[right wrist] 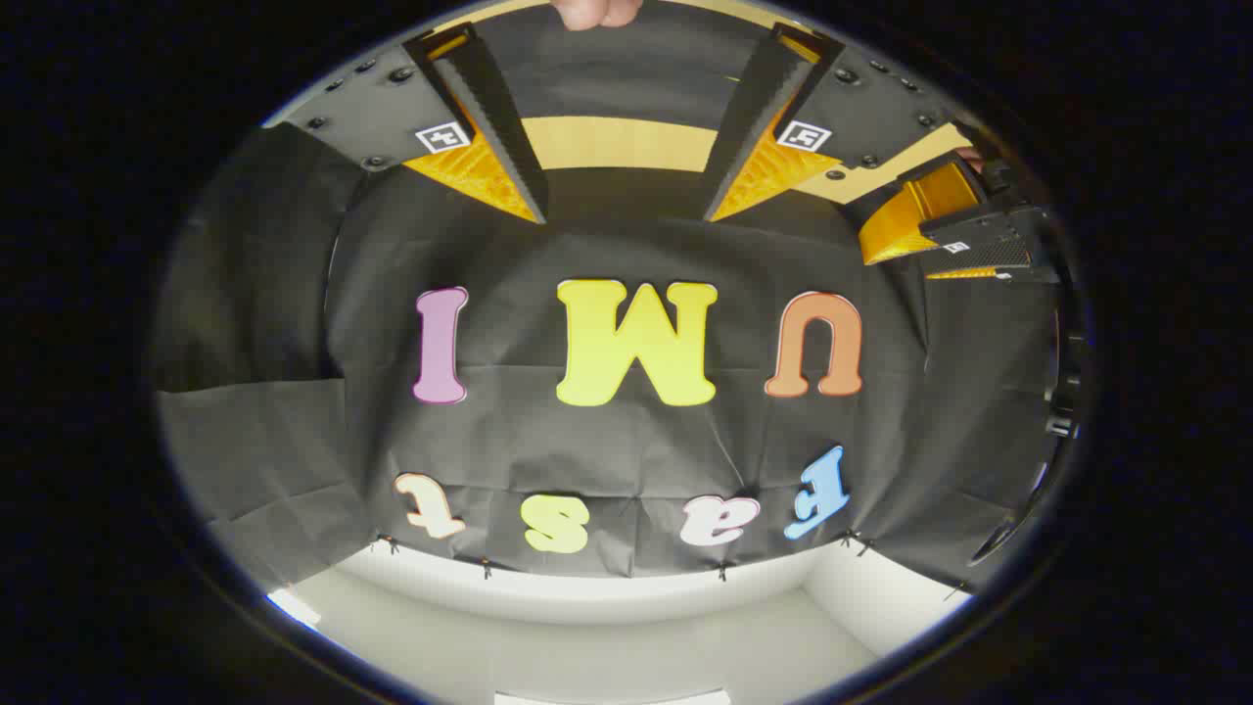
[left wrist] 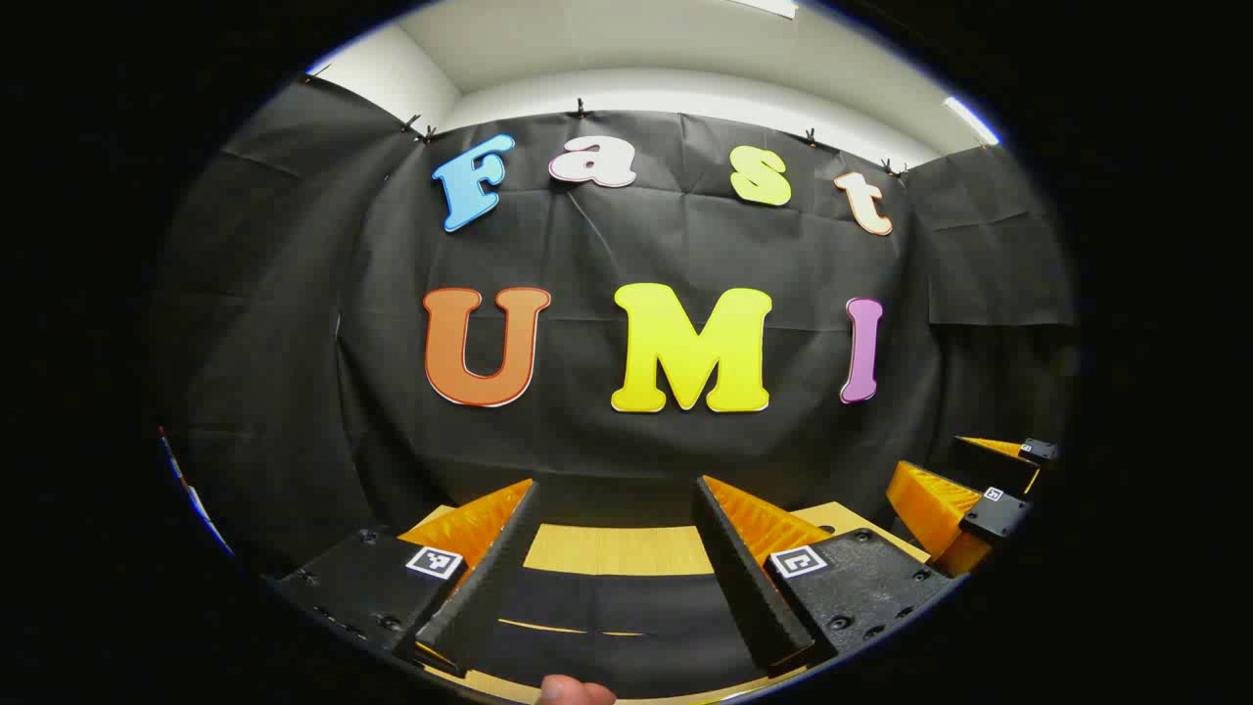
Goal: Grasp the waist and the cuffs of the jeans and fold them to make the two legs overlap; first hold the waist and fold one-third of the jeans toward the cuffs, then hold the cuffs and fold the remaining one-third in the same direction to finish folding.
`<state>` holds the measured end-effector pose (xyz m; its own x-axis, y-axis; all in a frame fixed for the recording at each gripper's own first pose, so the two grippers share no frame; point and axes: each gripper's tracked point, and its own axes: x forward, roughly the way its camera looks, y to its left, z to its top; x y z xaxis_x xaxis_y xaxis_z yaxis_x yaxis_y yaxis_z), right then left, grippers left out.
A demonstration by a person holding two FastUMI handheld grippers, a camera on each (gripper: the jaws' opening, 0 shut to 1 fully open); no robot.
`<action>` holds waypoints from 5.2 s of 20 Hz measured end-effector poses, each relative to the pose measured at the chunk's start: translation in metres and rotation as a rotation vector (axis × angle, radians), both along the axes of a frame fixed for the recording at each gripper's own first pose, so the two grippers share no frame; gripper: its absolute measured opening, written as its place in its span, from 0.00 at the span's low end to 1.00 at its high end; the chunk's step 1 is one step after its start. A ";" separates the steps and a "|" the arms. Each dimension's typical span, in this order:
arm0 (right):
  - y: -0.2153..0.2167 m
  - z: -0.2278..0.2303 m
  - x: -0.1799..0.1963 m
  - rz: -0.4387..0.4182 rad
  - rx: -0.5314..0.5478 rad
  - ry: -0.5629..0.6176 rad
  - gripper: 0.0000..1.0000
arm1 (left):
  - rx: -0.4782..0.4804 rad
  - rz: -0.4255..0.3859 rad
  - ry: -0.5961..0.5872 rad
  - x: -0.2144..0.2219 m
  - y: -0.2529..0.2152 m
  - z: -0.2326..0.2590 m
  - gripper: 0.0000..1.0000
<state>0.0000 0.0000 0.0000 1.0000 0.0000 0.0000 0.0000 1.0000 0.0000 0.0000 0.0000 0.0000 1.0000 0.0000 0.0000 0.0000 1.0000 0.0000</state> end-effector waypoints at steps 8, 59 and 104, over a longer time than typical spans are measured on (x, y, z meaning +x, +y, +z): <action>-0.036 -0.004 0.000 -0.072 -0.037 0.003 0.96 | -0.008 -0.003 -0.022 0.008 0.000 -0.002 0.98; -0.307 -0.277 0.000 -0.454 0.343 0.810 1.00 | -1.204 0.818 0.810 -0.085 0.306 -0.322 0.99; -0.352 -0.374 0.013 -0.665 0.658 1.040 0.14 | -1.265 0.851 0.884 -0.070 0.293 -0.326 0.05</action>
